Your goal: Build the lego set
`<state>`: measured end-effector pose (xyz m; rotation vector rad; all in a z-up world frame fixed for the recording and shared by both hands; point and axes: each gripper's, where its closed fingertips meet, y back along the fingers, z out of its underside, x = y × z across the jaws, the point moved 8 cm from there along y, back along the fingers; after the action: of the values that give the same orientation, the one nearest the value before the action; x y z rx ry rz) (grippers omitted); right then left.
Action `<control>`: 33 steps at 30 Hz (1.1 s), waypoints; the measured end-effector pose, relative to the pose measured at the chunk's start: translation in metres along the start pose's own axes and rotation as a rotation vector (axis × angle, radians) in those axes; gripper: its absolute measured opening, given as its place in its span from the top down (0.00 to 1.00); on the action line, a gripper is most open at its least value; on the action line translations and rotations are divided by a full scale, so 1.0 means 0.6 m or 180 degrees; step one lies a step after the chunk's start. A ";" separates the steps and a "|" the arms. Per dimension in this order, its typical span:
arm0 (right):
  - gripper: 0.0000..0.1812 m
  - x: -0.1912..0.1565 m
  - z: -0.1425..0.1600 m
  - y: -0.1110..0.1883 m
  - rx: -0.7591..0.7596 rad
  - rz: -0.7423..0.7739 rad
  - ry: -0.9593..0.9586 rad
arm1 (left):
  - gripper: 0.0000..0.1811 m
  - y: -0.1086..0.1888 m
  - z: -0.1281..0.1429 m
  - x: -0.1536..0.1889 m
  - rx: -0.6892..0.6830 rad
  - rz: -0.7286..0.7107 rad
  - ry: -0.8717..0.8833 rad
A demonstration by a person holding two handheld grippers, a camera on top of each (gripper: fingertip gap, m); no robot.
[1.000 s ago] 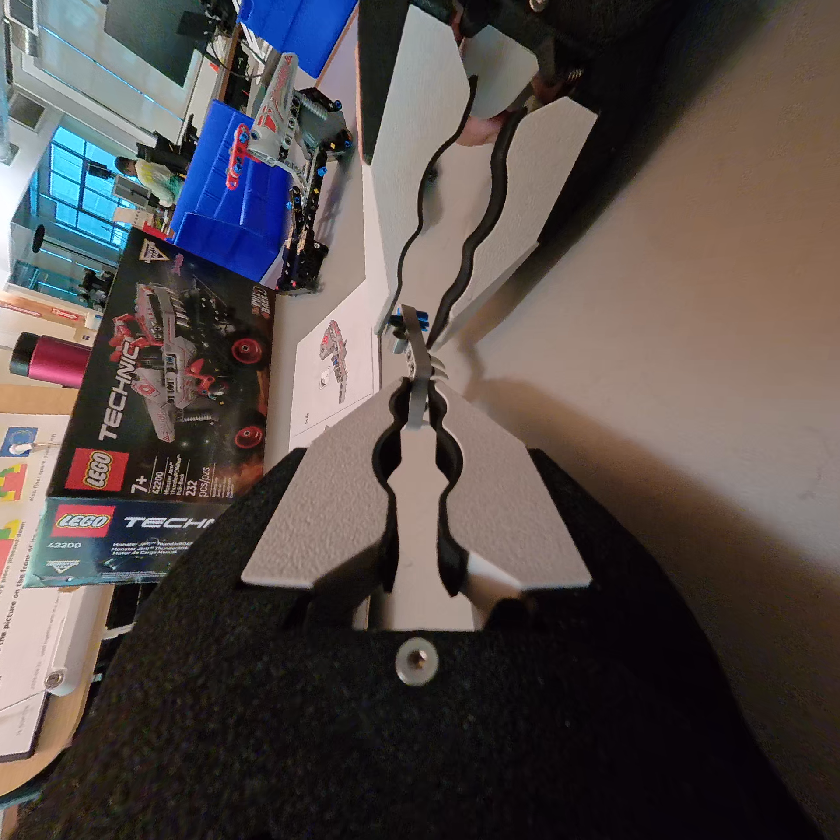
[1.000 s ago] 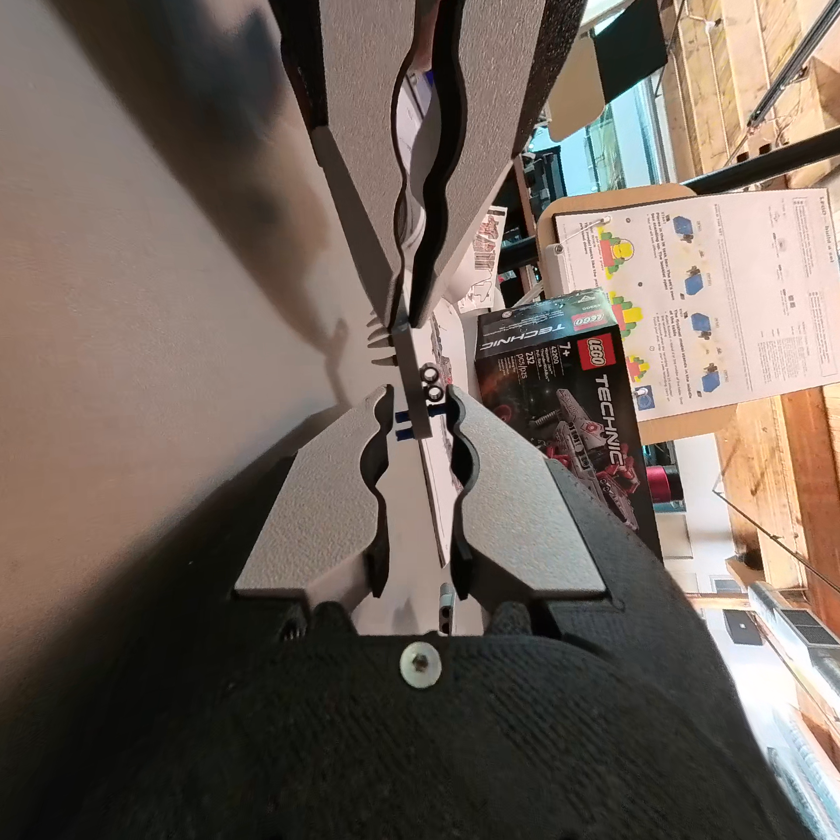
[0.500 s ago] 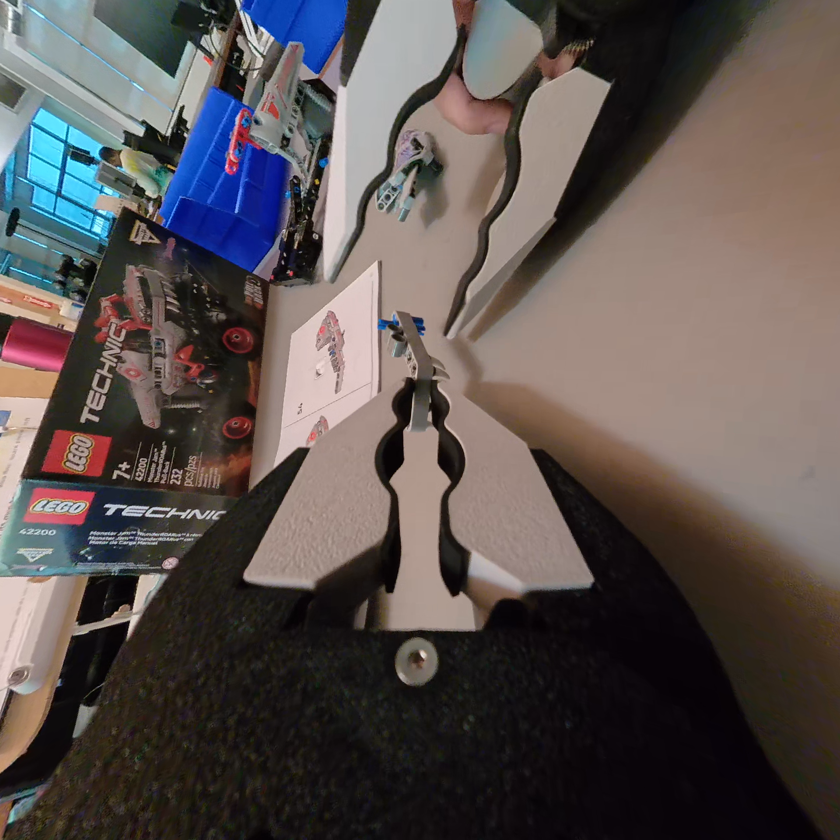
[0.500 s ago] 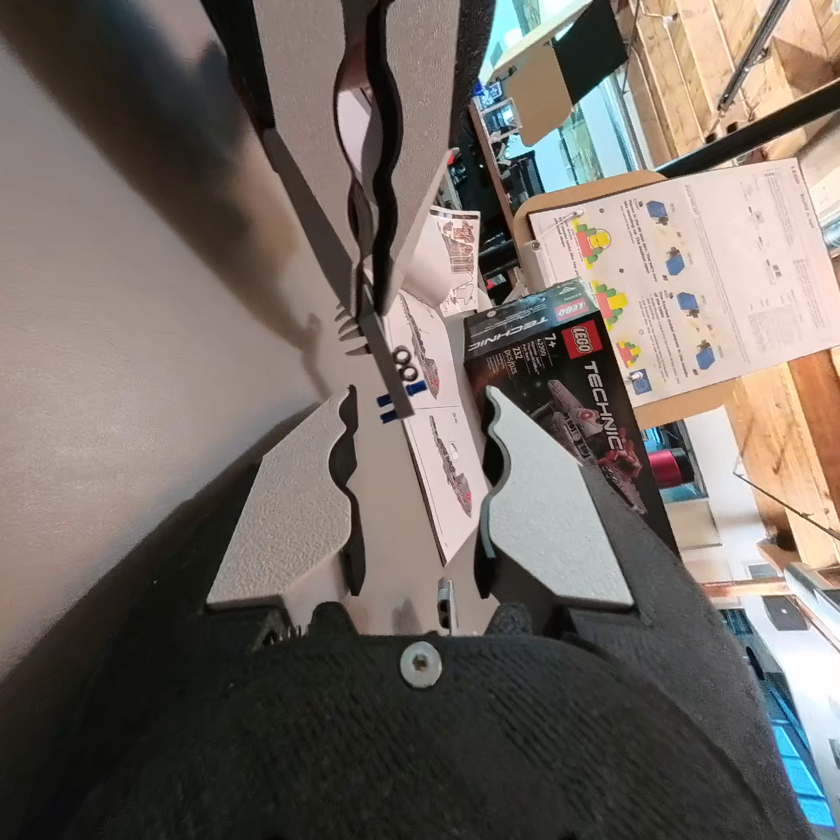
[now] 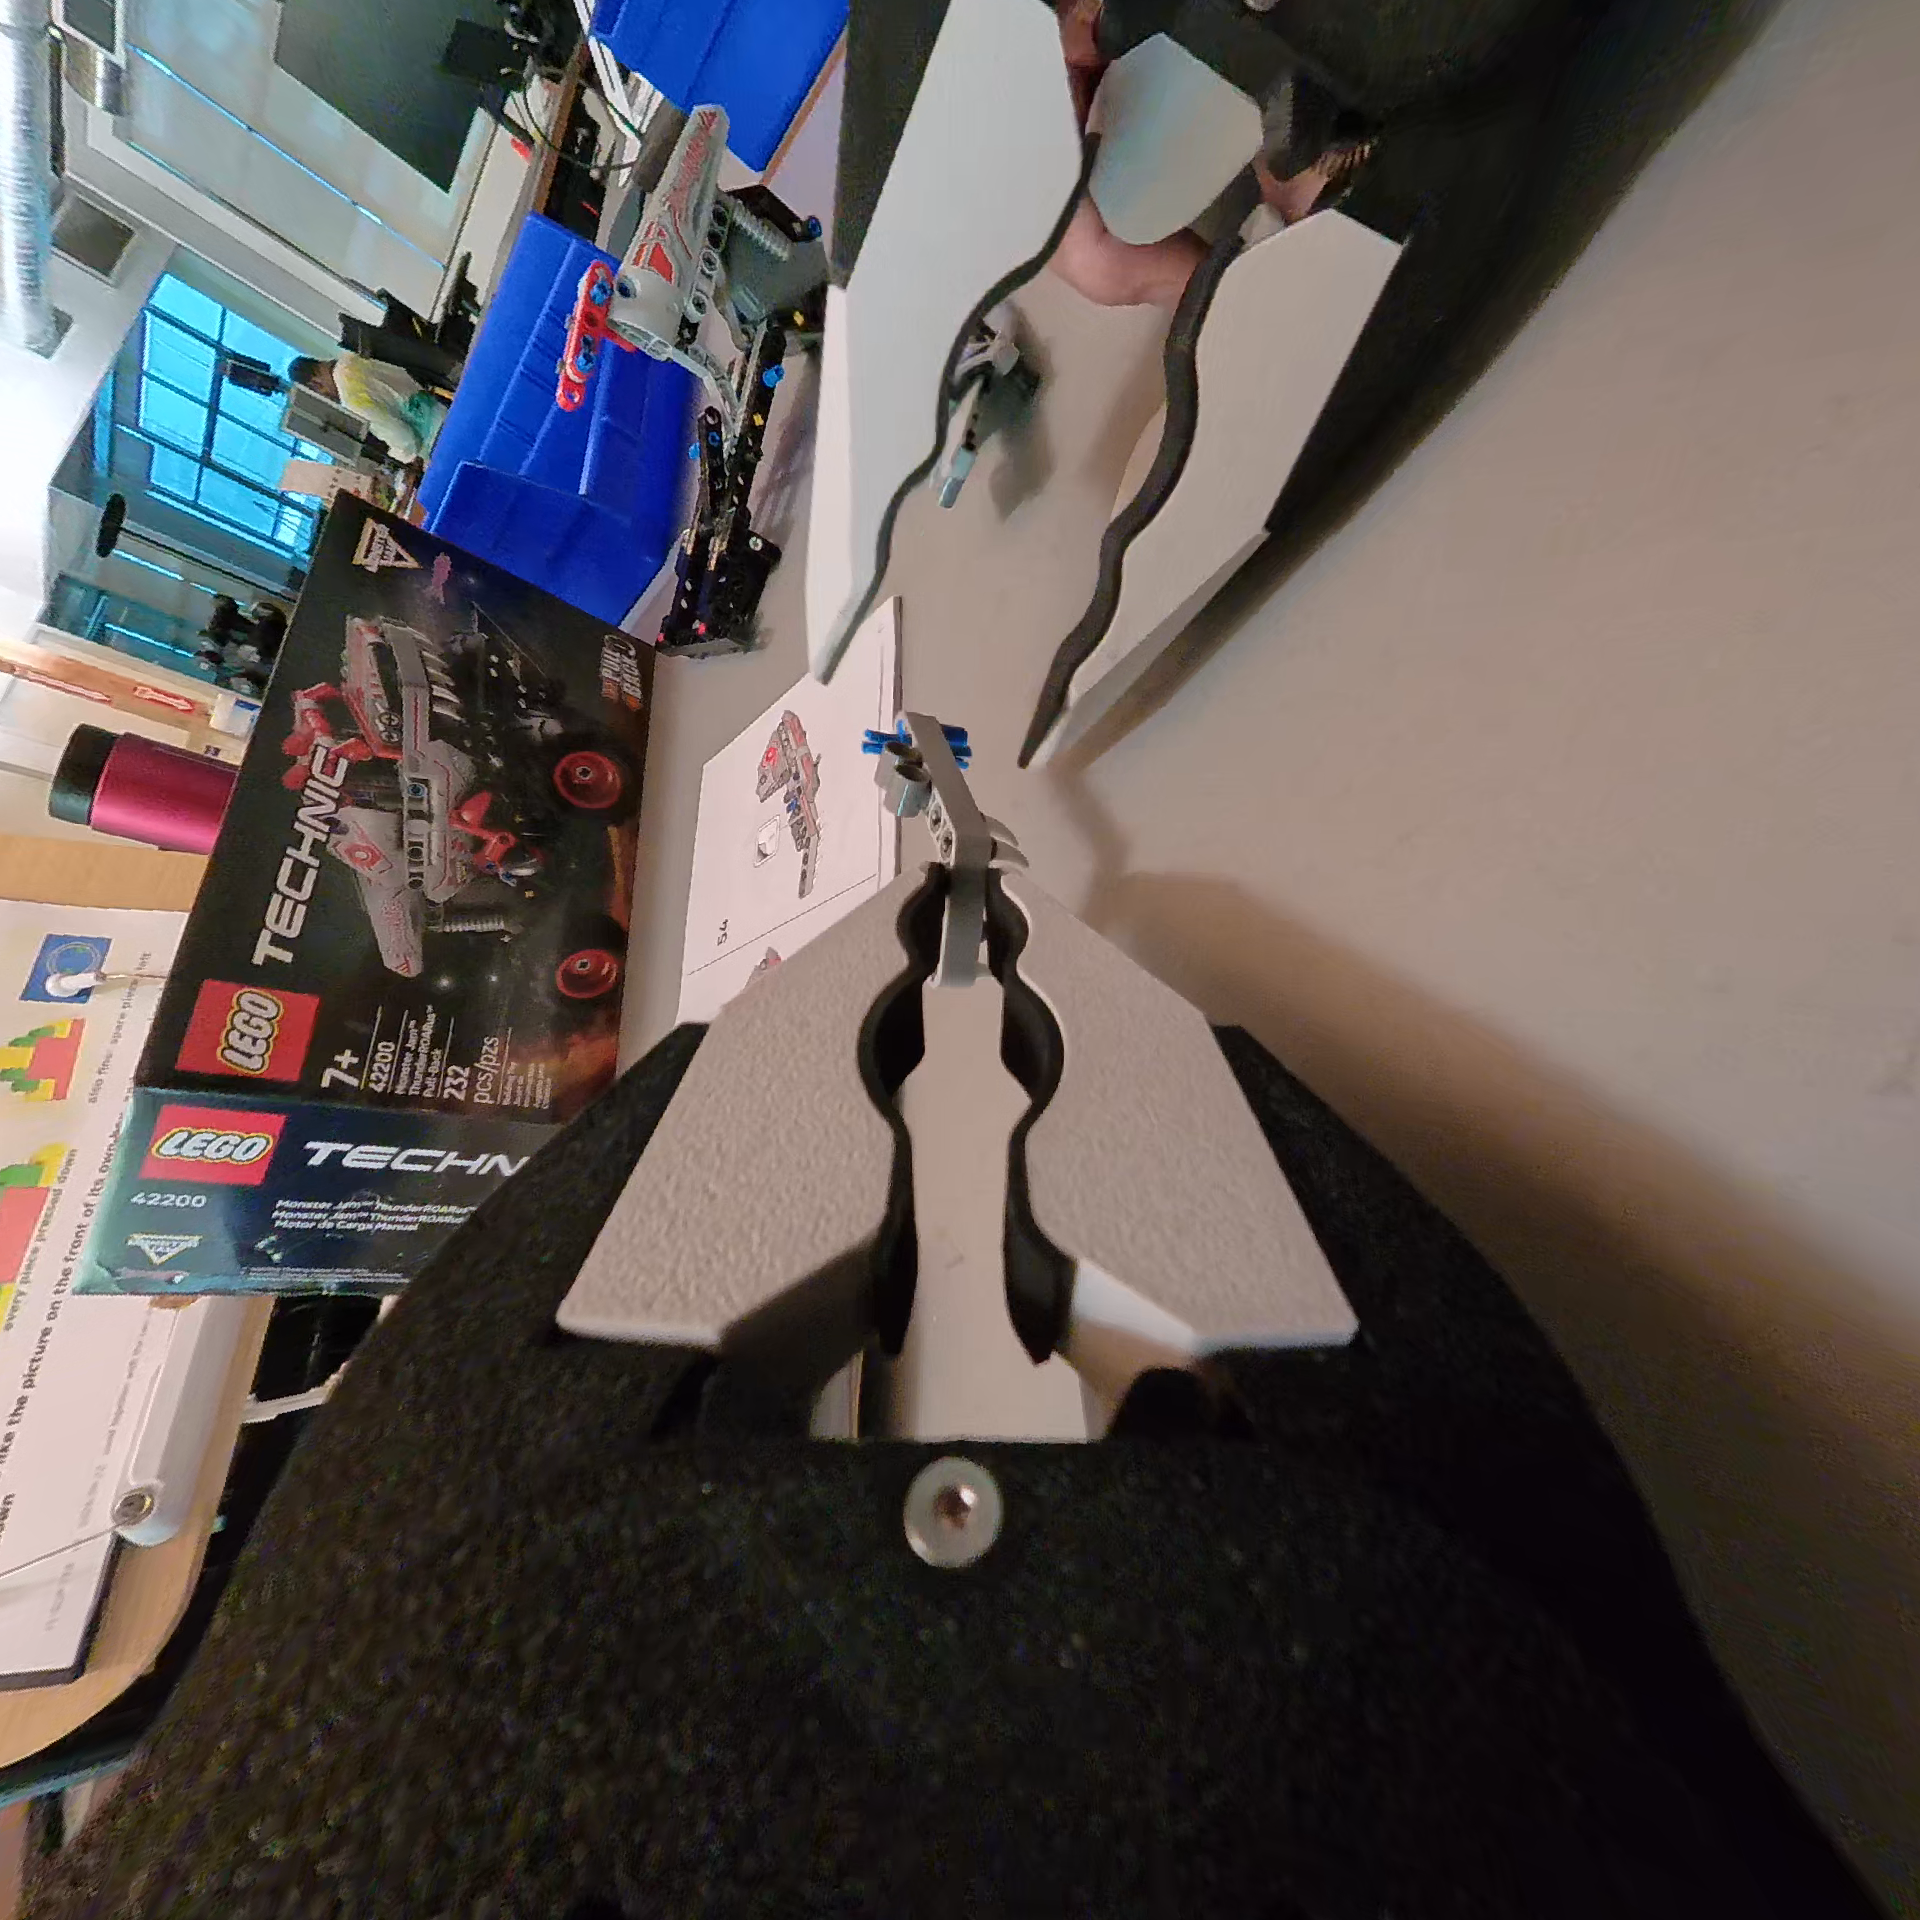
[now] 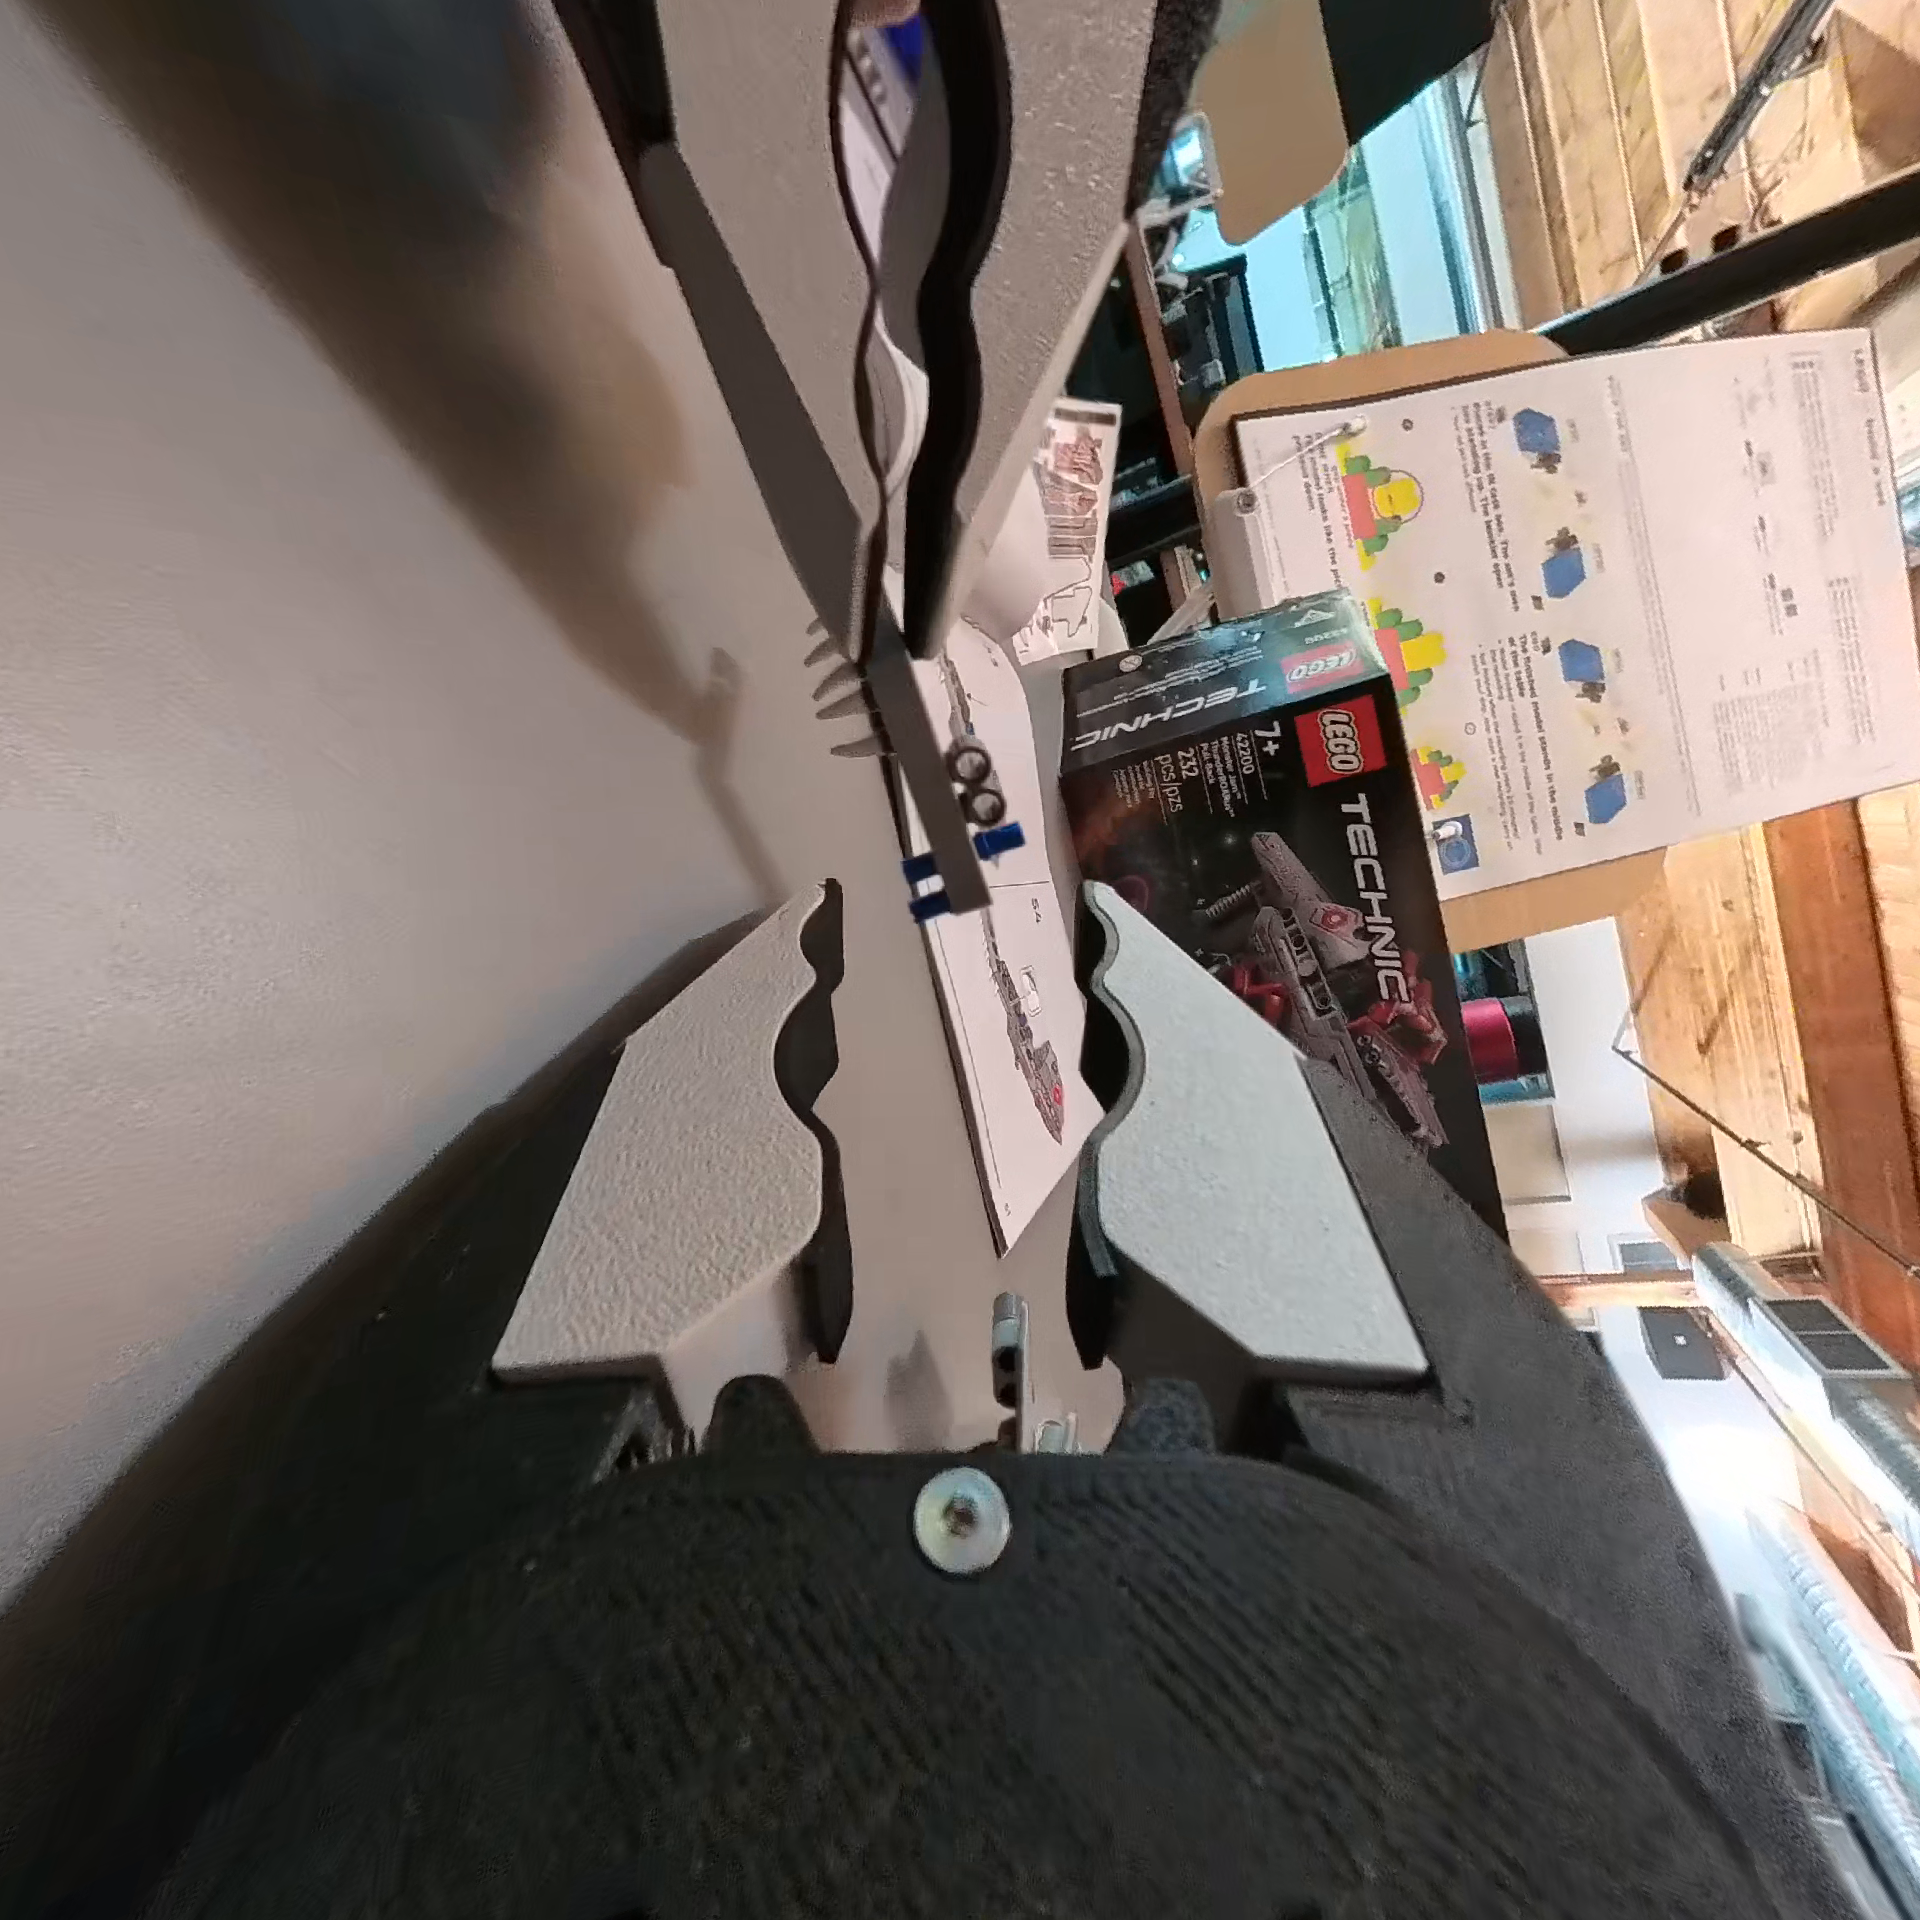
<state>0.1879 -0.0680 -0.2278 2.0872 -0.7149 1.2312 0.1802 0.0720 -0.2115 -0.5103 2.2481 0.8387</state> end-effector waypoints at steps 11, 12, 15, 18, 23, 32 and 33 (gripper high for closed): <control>0.74 0.040 0.024 0.047 0.0166 -0.0212 -0.0911 | 0.98 0.000 0.004 -0.007 0.0017 -0.0155 0.0049; 0.73 0.052 0.045 0.060 0.0038 -0.0325 -0.1037 | 0.98 0.000 0.005 -0.007 0.0018 -0.0160 0.0064; 0.71 0.089 0.123 0.094 -0.0274 -0.0680 -0.1269 | 0.98 0.001 0.004 -0.008 0.0055 -0.0159 0.0111; 0.68 0.123 0.176 0.104 -0.0175 -0.1197 -0.1731 | 0.97 0.002 -0.003 -0.010 0.0146 -0.0150 0.0170; 0.57 0.115 0.212 0.071 -0.0144 -0.2256 -0.2035 | 0.97 0.007 -0.013 -0.010 0.0389 0.0000 0.0468; 0.59 0.096 0.218 0.040 -0.0185 -0.2628 -0.2236 | 0.97 0.010 -0.013 -0.019 0.0797 0.0252 0.1028; 0.60 0.093 0.213 0.039 -0.0186 -0.2641 -0.2253 | 0.97 0.009 -0.013 -0.018 0.0802 0.0263 0.1039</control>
<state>0.2676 -0.1846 -0.2216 2.3753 -0.0886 0.0128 0.1814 0.0721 -0.1970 -0.4639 2.6439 0.5276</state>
